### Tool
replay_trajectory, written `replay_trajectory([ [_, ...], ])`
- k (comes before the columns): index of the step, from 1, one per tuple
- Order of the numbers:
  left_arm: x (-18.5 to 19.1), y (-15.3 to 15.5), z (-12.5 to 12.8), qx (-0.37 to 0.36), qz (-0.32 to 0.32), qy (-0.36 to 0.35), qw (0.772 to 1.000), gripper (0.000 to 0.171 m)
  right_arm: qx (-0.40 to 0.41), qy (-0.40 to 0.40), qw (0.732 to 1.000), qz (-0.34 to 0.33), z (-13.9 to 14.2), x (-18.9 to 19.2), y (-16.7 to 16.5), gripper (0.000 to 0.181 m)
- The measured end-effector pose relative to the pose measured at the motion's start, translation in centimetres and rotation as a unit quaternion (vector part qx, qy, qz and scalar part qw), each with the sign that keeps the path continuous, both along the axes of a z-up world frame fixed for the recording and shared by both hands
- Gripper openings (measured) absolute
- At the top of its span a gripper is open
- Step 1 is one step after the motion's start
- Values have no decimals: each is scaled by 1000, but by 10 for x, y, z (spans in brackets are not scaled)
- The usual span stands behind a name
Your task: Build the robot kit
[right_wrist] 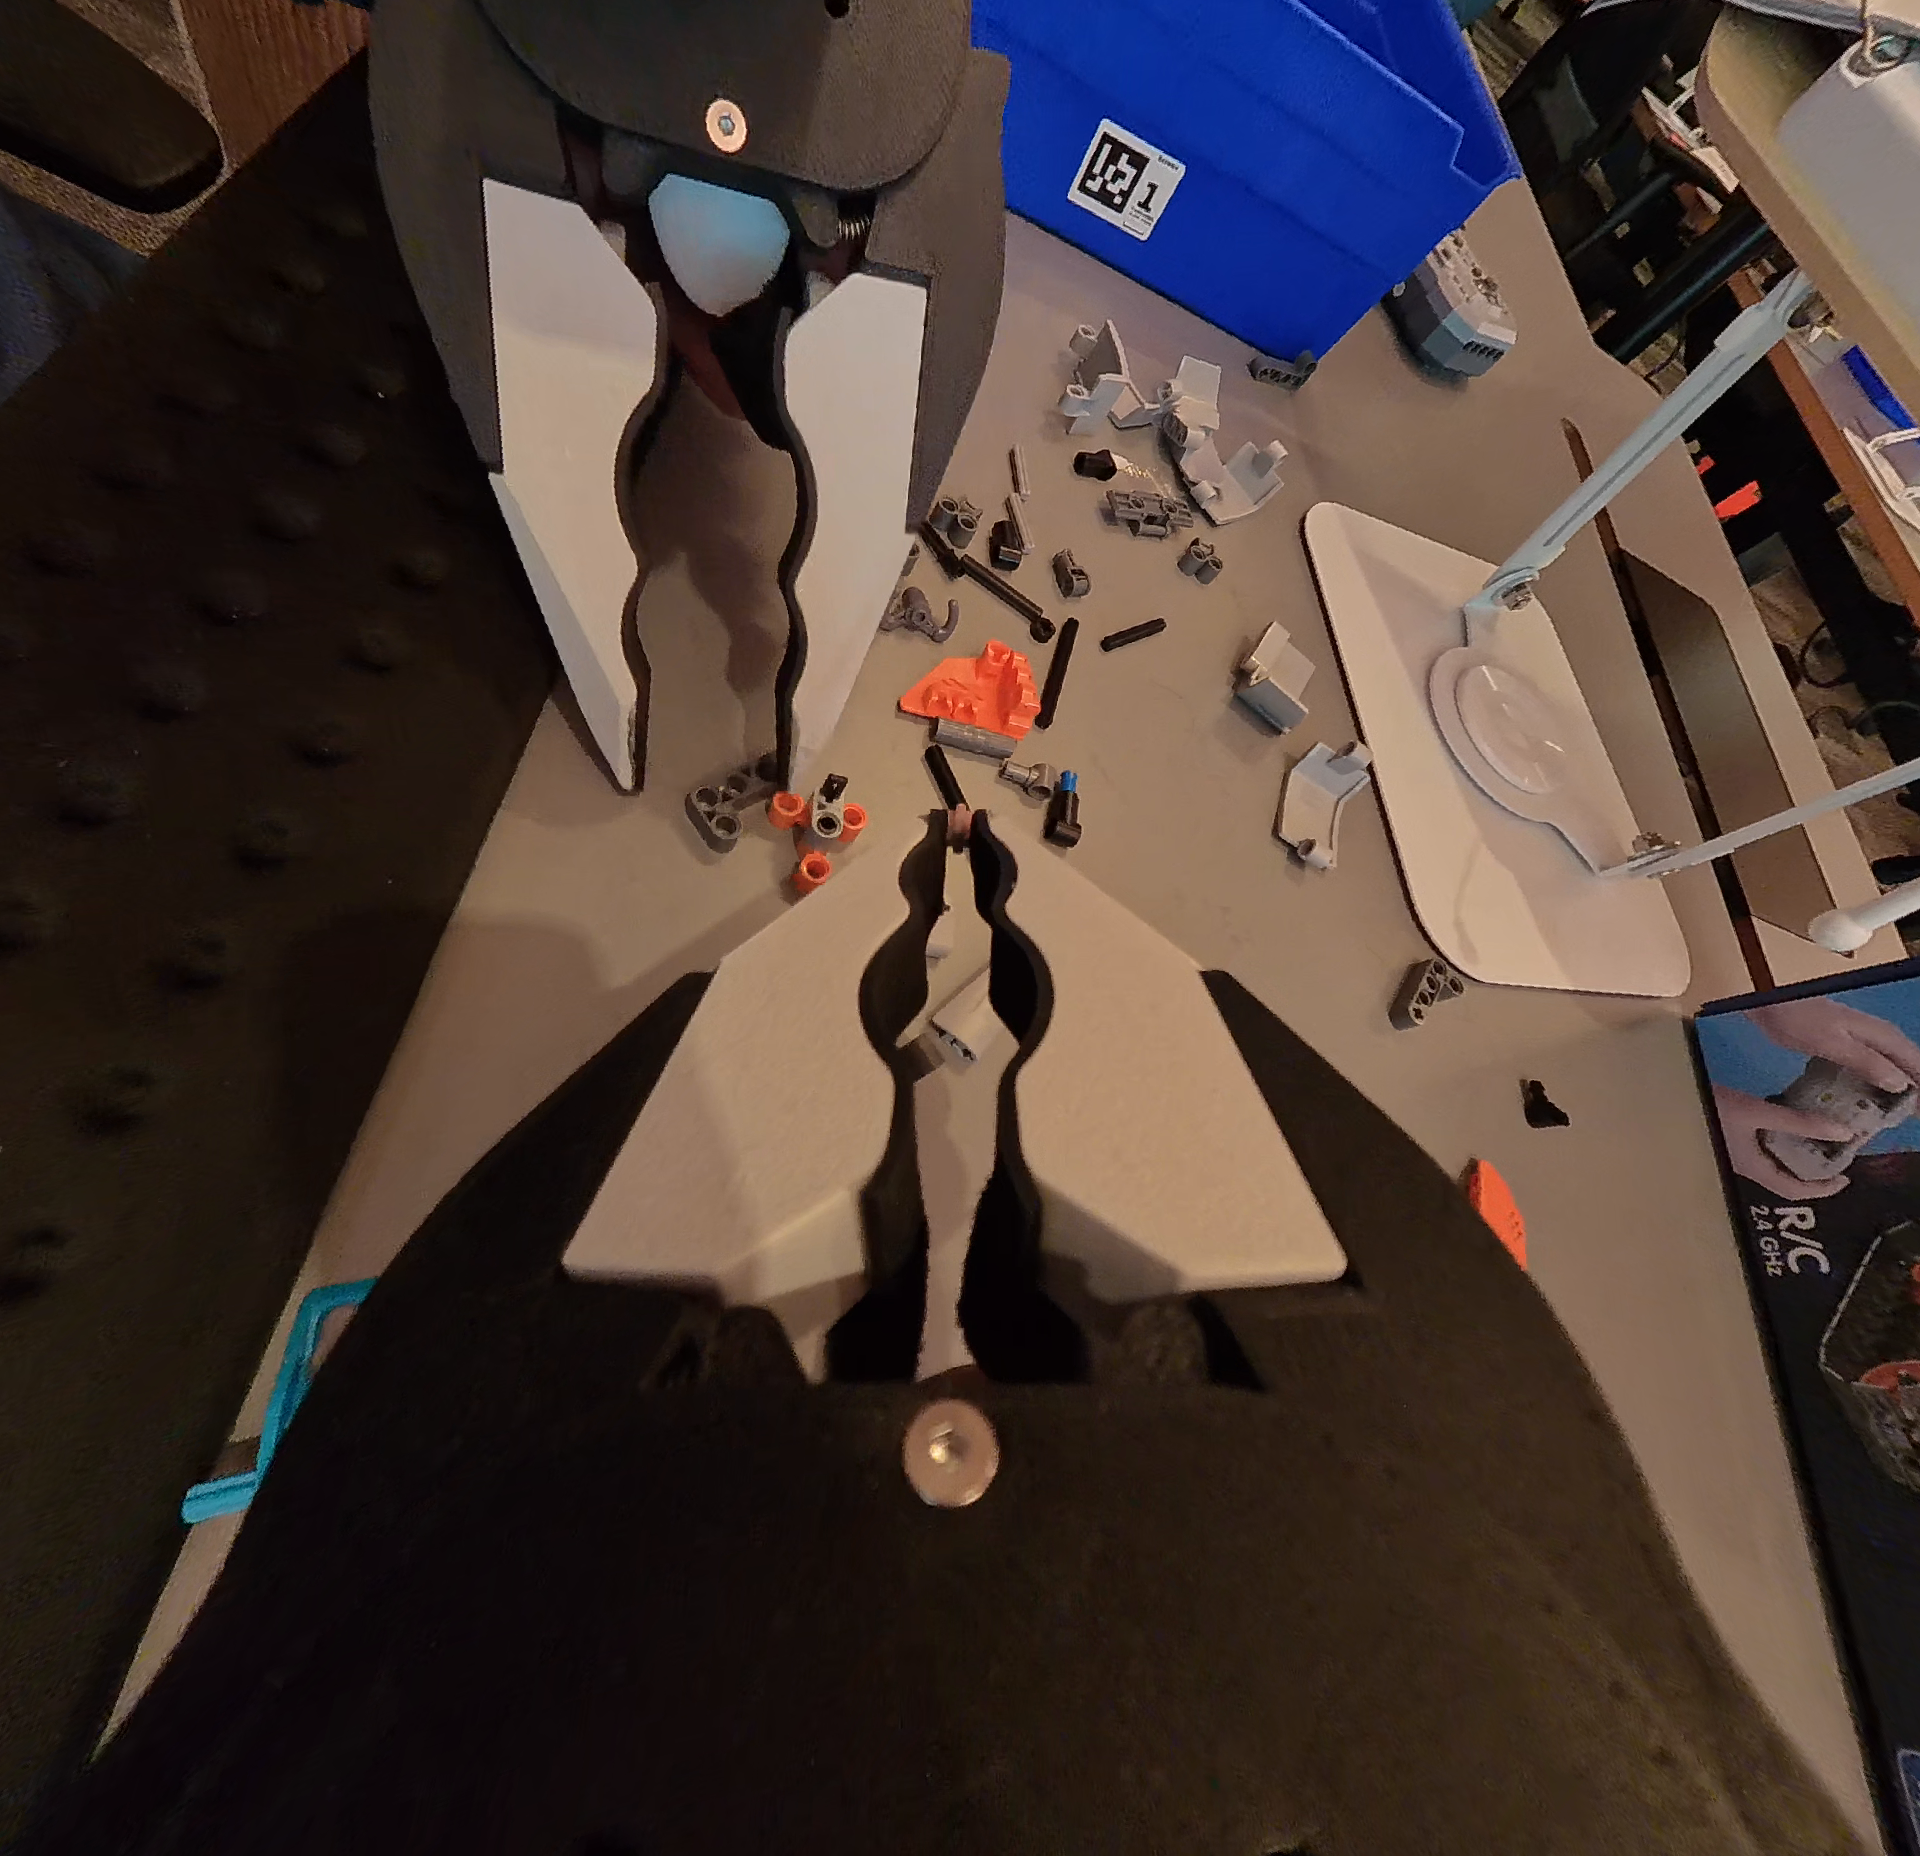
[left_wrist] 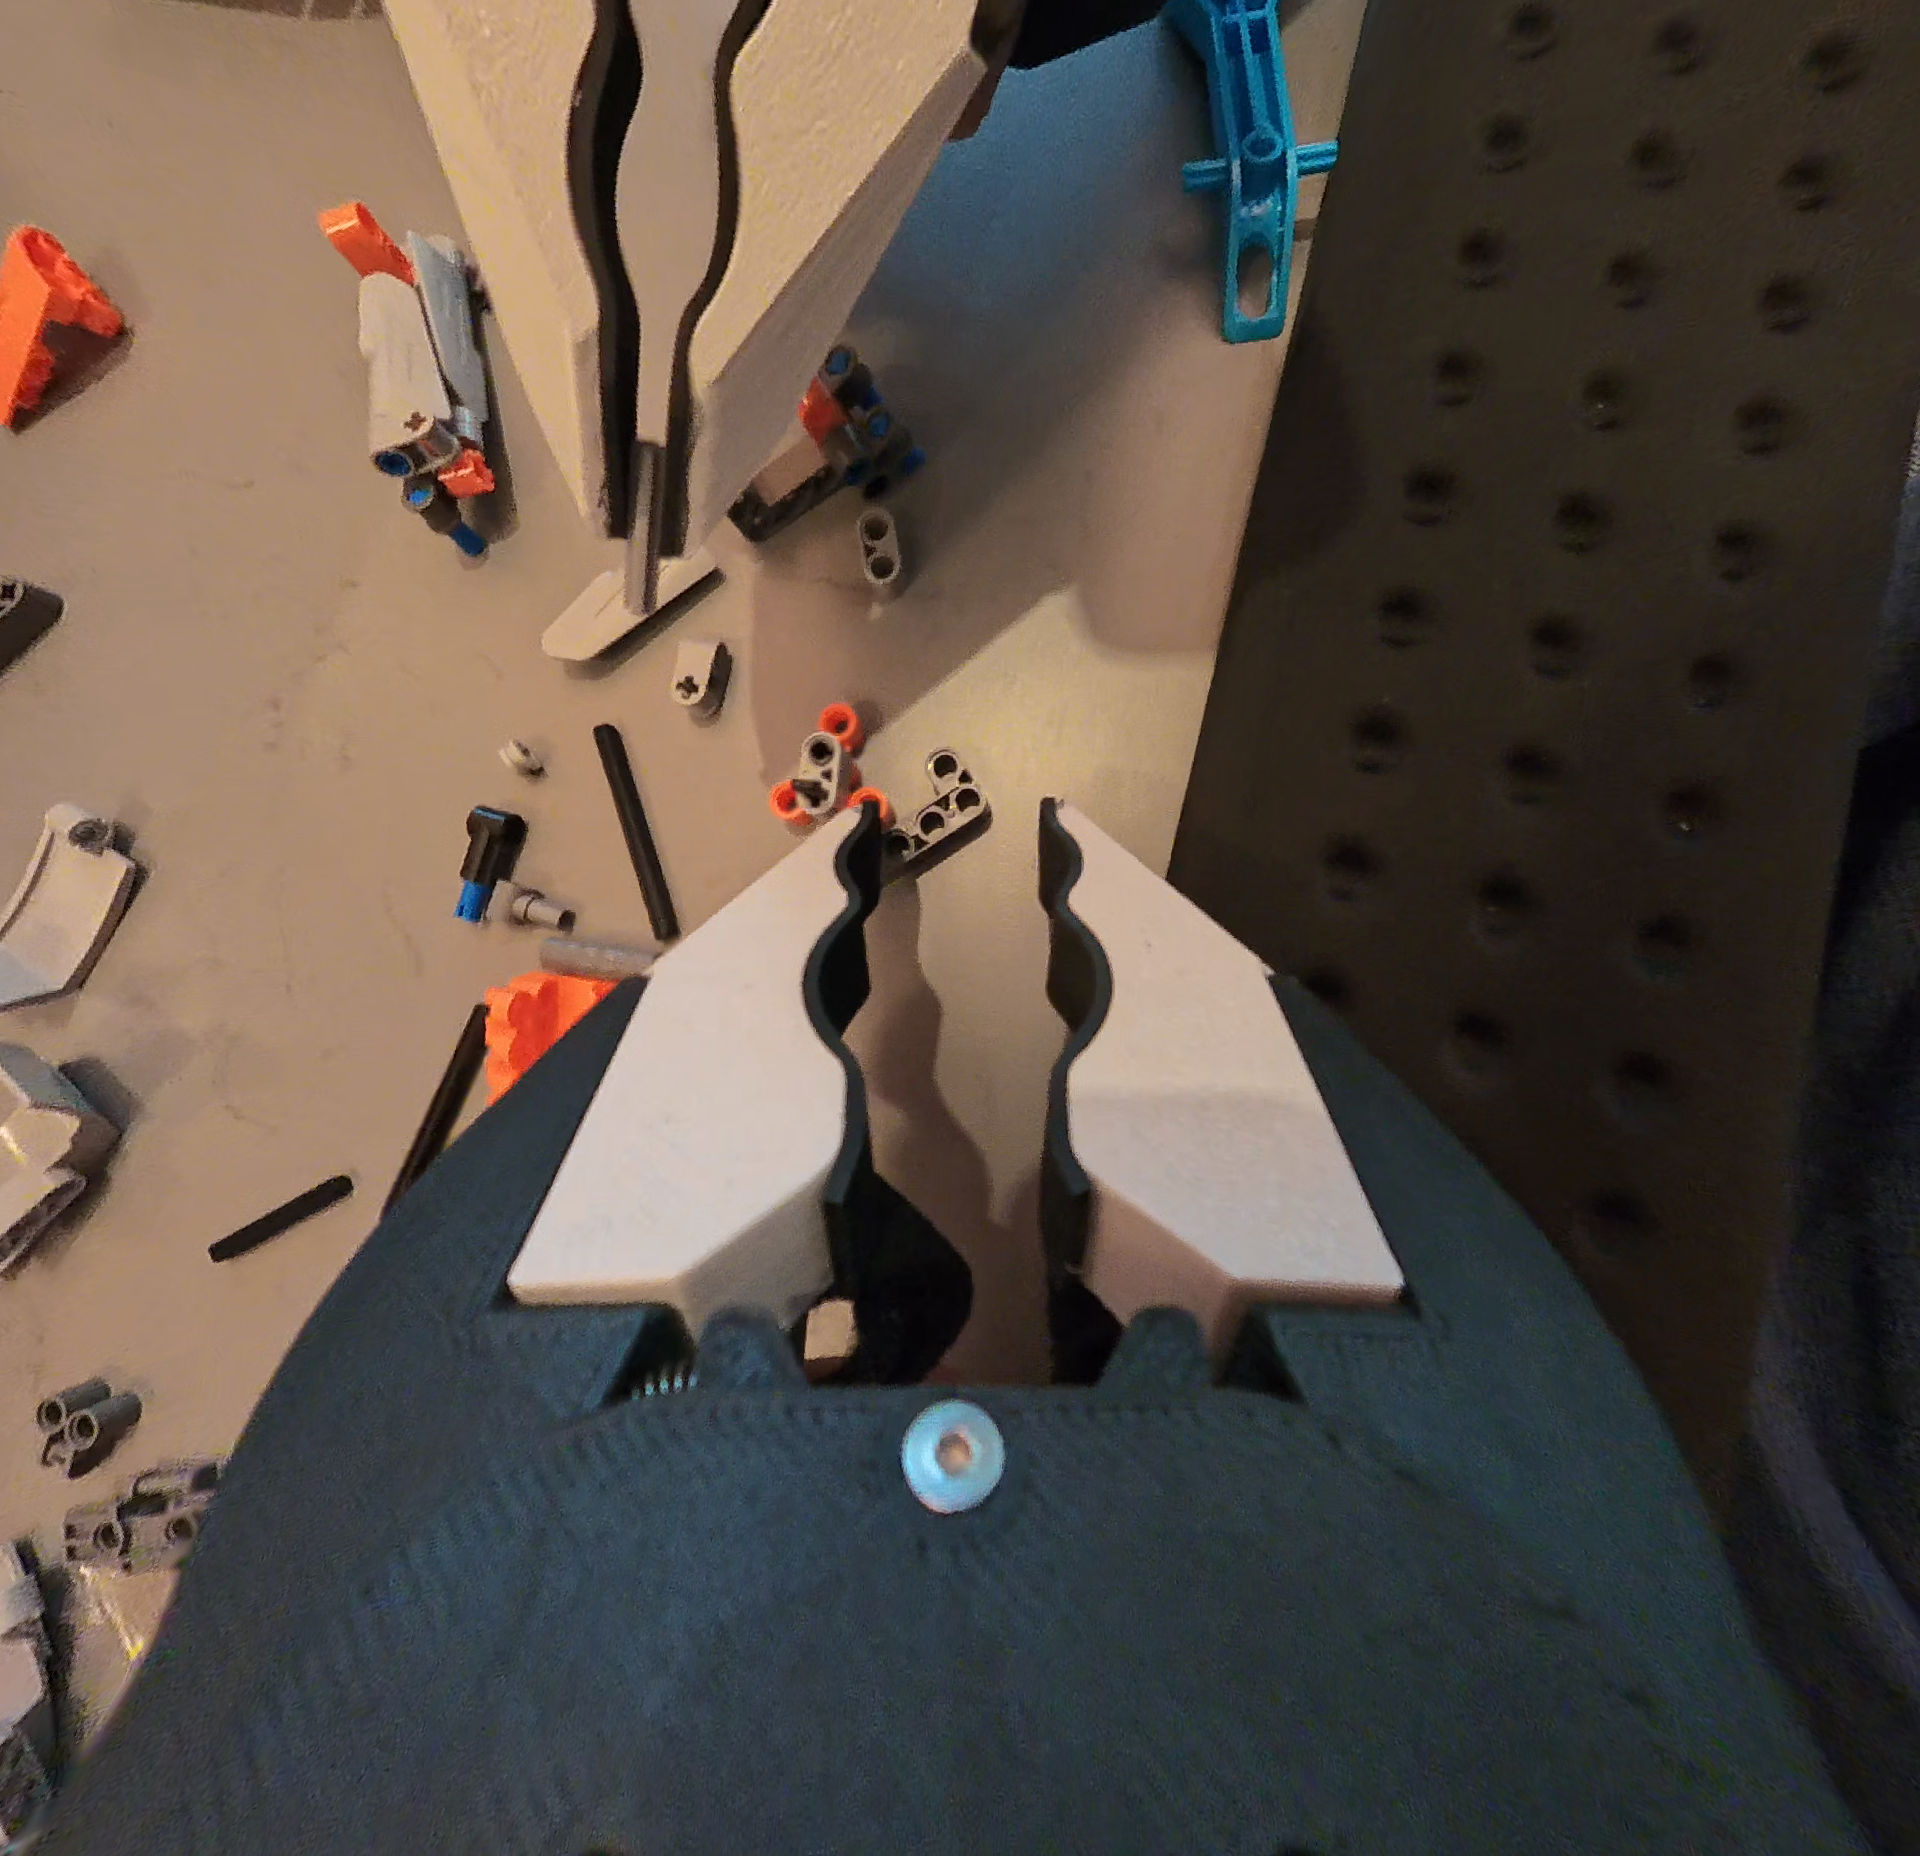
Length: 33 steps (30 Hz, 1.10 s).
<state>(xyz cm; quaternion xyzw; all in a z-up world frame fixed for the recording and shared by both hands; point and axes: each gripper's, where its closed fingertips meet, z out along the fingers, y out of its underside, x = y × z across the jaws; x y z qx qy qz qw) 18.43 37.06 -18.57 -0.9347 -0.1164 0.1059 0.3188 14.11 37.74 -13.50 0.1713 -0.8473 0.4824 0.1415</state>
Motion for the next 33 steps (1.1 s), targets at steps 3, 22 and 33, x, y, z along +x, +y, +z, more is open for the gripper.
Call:
replay_trajectory([
  [3,-2,1,-2,-12,-11,11,1000,19,0,0,1000,0,0,0,0,2],
  [22,-14,-34,7,-50,-62,78,994,19,11,-5,1000,7,-5,3,0,2],
  [33,-32,-38,-1,-79,-38,100,991,17,15,-6,1000,10,-6,4,1,2],
])
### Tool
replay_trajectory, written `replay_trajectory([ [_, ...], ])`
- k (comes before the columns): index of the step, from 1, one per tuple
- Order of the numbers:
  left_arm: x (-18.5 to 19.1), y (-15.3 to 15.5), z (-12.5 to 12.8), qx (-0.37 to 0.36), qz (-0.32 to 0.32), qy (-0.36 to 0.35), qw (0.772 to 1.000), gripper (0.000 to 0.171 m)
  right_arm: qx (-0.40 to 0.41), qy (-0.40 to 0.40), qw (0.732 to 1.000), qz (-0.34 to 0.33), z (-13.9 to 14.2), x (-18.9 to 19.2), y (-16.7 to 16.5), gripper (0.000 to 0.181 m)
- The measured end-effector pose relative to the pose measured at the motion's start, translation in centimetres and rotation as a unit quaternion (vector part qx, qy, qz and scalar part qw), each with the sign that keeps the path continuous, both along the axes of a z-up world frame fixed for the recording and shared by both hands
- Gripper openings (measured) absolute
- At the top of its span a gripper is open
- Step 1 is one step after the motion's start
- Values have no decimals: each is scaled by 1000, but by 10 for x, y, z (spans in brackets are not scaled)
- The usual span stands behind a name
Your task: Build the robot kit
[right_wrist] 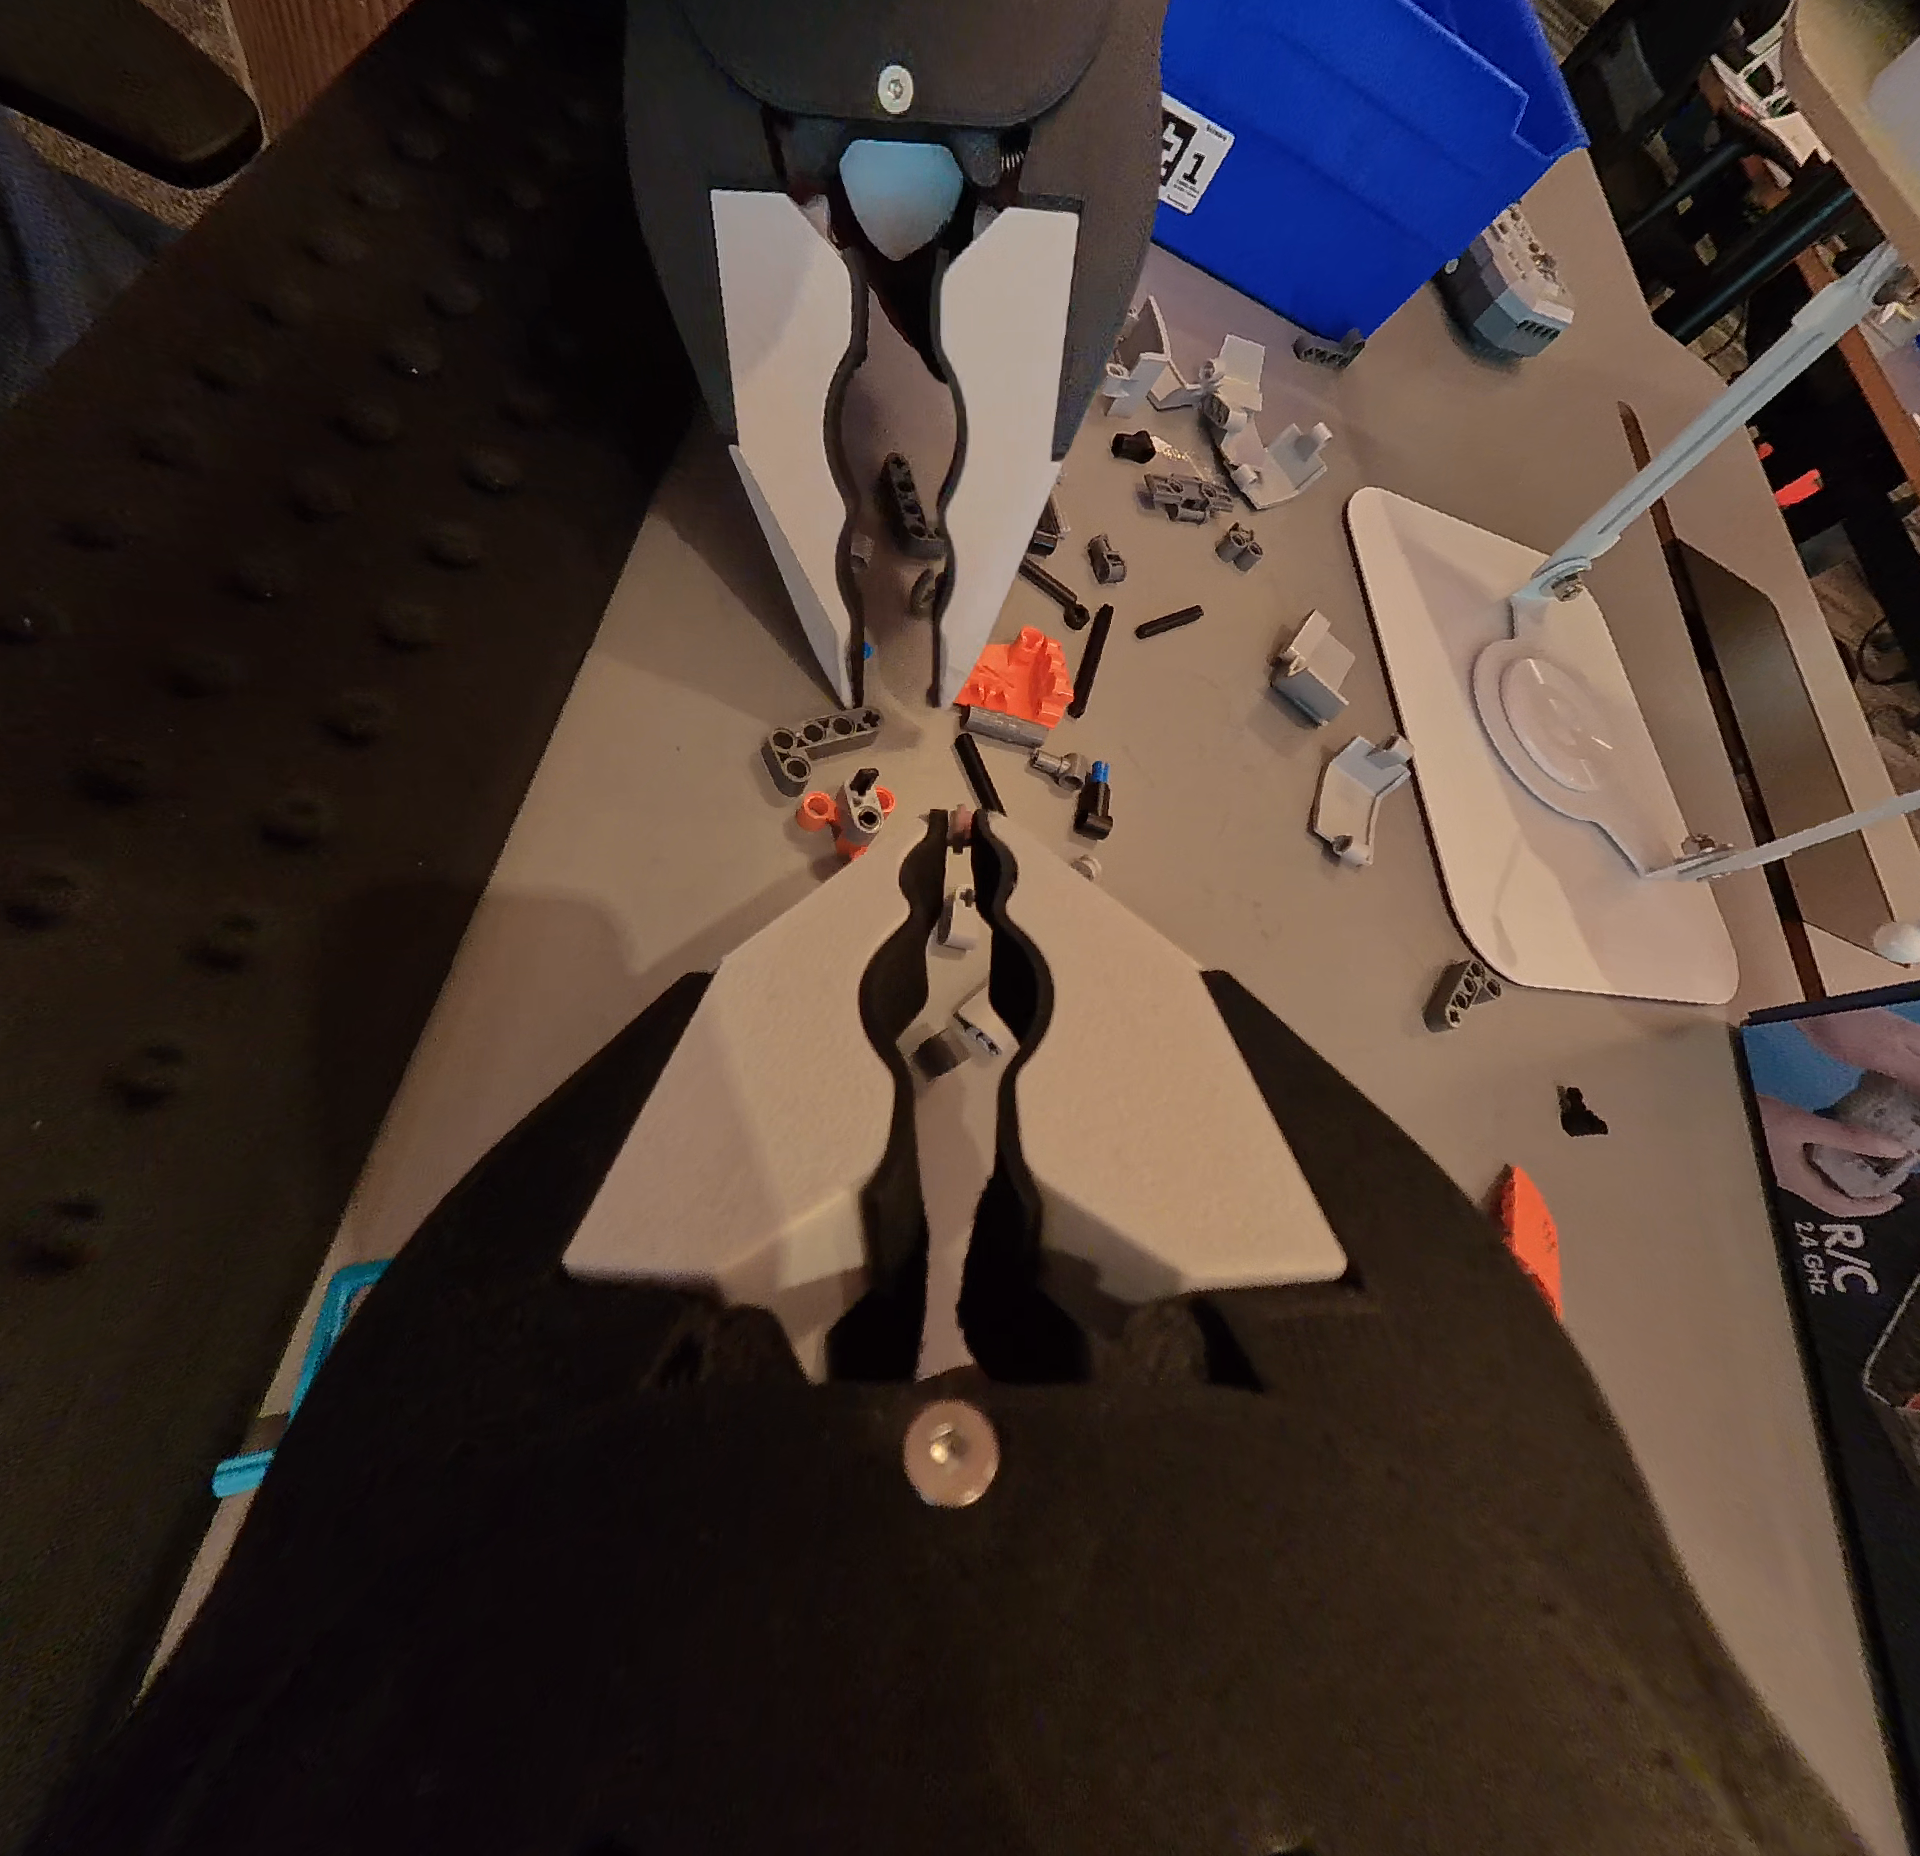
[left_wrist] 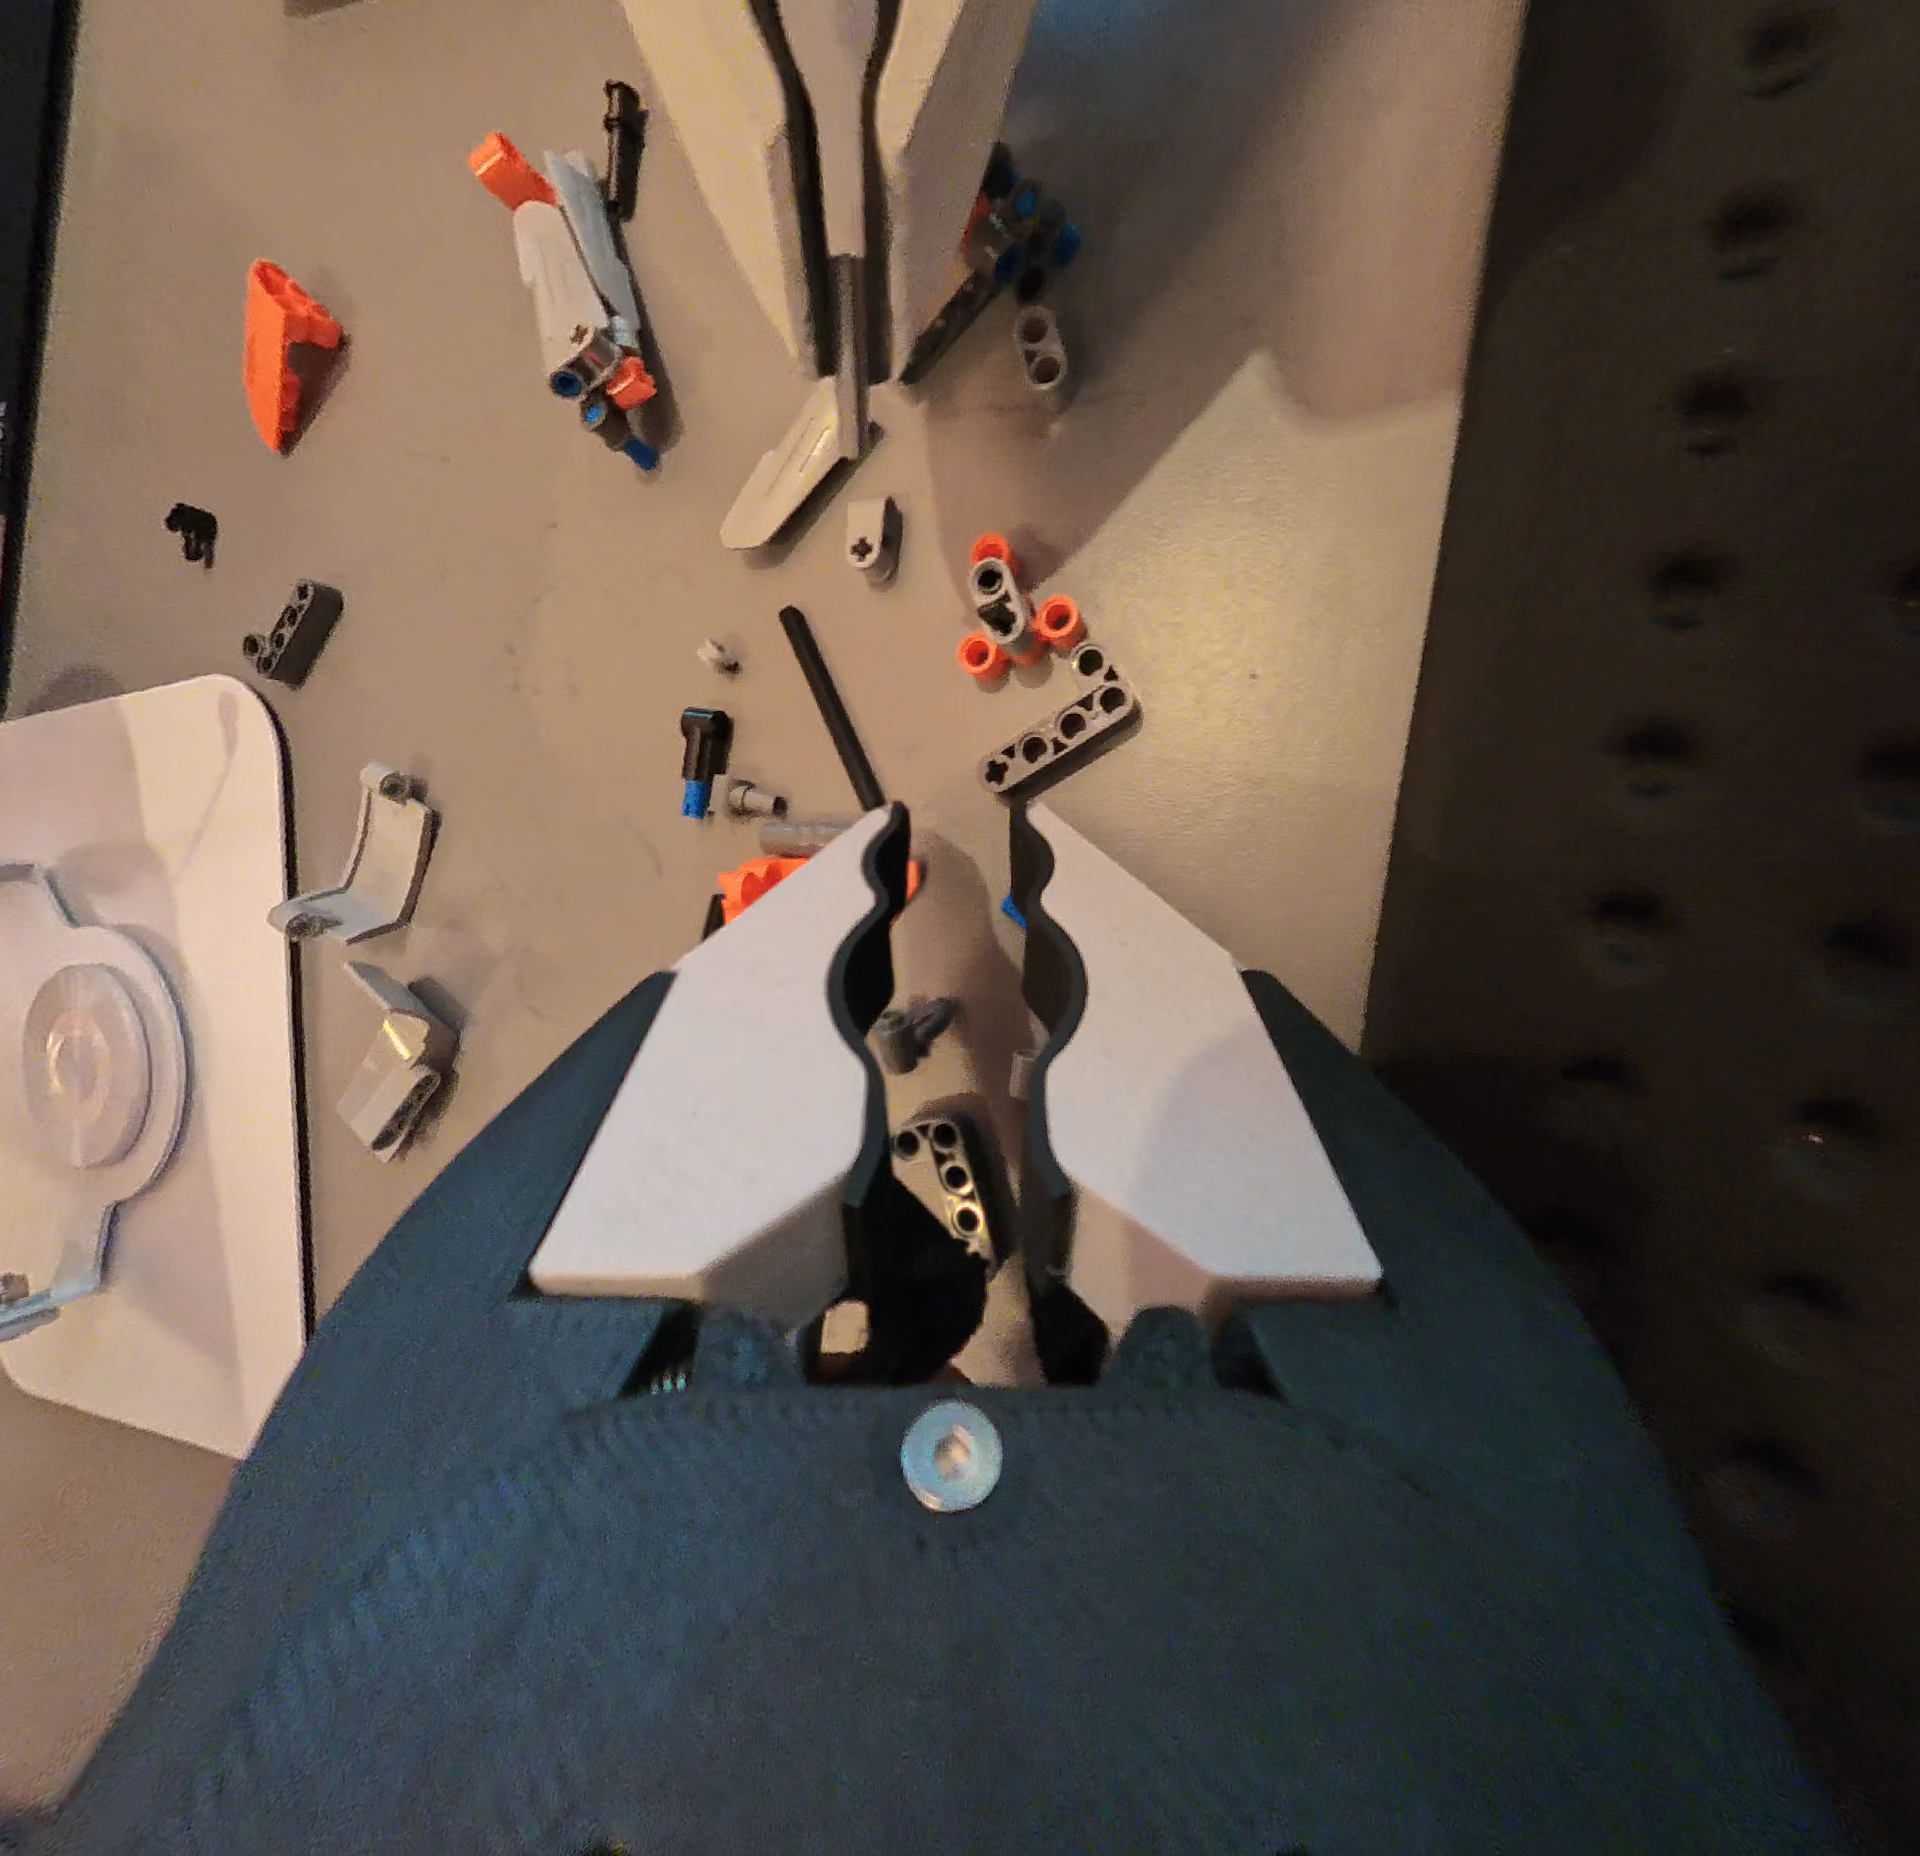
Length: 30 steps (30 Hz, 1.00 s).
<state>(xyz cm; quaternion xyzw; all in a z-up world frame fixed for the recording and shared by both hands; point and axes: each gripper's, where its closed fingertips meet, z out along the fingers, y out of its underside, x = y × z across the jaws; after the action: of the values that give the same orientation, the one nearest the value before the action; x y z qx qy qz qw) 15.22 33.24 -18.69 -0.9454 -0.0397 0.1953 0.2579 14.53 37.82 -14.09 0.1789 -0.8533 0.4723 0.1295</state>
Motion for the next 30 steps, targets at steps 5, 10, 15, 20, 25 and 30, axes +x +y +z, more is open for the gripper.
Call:
replay_trajectory([
  [5,-4,0,0,13,31,4,999,16,-1,0,1000,0,0,0,0,2],
  [10,-3,0,3,33,46,-14,998,18,0,0,1000,-1,0,0,0,2],
  [15,18,11,13,96,39,-90,991,29,1,0,1000,0,0,0,0,2],
  [20,22,17,1,80,62,-100,990,40,1,0,1000,0,-1,0,0,2],
  [25,20,25,-2,77,58,-95,991,30,1,0,1000,0,-1,0,0,2],
  [30,23,25,-2,68,19,-95,993,30,3,-1,1000,3,-1,2,0,2],
])
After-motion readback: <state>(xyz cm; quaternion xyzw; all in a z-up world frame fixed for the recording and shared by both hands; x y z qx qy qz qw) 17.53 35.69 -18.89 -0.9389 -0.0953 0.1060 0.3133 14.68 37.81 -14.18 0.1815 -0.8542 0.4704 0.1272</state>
